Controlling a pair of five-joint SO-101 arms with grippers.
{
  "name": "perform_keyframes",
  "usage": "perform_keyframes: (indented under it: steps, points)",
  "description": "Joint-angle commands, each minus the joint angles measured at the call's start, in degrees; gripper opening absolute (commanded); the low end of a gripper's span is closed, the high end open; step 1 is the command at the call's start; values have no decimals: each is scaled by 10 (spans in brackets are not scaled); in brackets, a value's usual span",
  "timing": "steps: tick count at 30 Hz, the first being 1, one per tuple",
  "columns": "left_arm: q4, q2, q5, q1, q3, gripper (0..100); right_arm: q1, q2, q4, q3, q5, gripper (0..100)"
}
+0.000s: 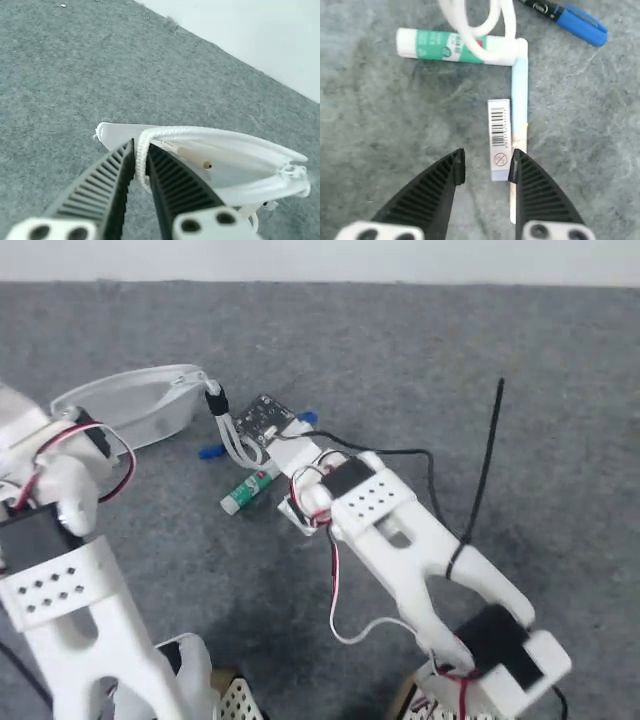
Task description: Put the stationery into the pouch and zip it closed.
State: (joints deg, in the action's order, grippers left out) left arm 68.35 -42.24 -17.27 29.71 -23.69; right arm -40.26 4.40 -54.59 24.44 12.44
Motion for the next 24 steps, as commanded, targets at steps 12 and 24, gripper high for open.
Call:
perform_keyframes:
  steps: [12,24]
  points:
    - [-25,-5,-7,4,1,10,6,-156,68,-115,46,145]
    - [-22,-5,-7,4,0,10,6,-206,69,-116,47,144]
